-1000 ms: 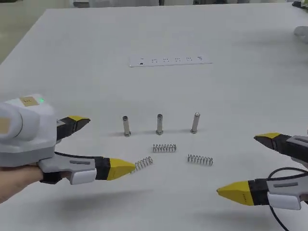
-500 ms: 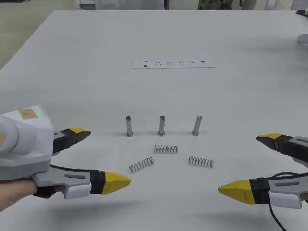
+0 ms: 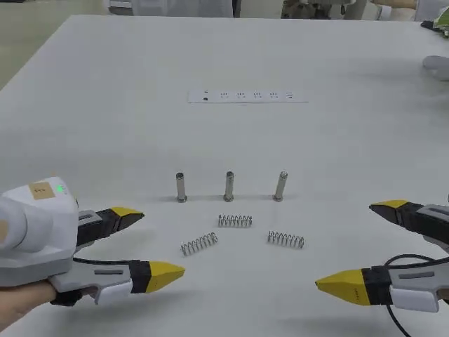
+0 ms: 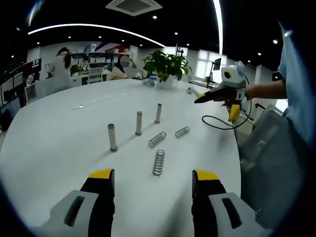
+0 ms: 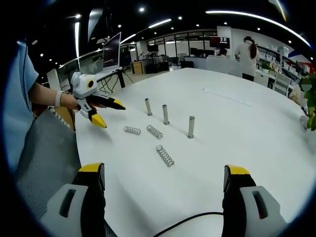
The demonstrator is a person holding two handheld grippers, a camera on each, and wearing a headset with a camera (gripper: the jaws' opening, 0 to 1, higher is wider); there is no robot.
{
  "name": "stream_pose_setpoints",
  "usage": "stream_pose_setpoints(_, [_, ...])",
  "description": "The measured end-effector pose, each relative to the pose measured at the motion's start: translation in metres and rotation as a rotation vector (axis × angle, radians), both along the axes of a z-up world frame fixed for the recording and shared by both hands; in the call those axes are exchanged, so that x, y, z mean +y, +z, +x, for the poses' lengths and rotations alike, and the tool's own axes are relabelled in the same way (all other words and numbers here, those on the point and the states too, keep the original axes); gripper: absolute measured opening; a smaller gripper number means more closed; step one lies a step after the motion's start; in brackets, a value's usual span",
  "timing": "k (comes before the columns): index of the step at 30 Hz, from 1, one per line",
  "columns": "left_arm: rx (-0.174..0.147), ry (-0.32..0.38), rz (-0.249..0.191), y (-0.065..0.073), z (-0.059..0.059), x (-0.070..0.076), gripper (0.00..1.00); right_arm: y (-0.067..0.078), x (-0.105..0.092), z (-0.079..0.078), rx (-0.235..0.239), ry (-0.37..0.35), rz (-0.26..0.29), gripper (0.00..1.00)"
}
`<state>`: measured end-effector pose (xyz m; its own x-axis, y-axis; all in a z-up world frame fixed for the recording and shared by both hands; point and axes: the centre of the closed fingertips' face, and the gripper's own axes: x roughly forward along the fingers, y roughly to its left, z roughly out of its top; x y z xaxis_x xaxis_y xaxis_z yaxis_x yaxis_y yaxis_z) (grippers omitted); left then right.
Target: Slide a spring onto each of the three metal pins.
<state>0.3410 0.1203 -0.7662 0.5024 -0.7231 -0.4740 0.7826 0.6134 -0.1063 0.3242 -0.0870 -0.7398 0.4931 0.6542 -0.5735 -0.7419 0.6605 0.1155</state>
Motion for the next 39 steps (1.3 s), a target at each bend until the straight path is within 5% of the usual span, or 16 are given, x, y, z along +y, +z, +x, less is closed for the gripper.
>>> stream_pose_setpoints(2, [-0.03,-0.019,0.019,-0.001,0.001,-0.002,0.55,0.0,0.0,0.0,0.001,0.0,-0.003,0.99])
stream_pose_setpoints(11, [-0.039,-0.037,0.045,-0.017,0.009,-0.01,0.36,-0.002,-0.001,0.001,0.007,0.002,-0.01,0.99])
stream_pose_setpoints(25, [-0.051,-0.051,0.049,-0.026,0.012,-0.016,0.2,-0.006,-0.003,-0.002,0.018,-0.003,-0.012,0.99])
stream_pose_setpoints(39, [-0.031,-0.072,0.054,-0.034,0.011,-0.027,0.1,-0.007,-0.001,-0.004,0.024,-0.005,-0.005,0.99])
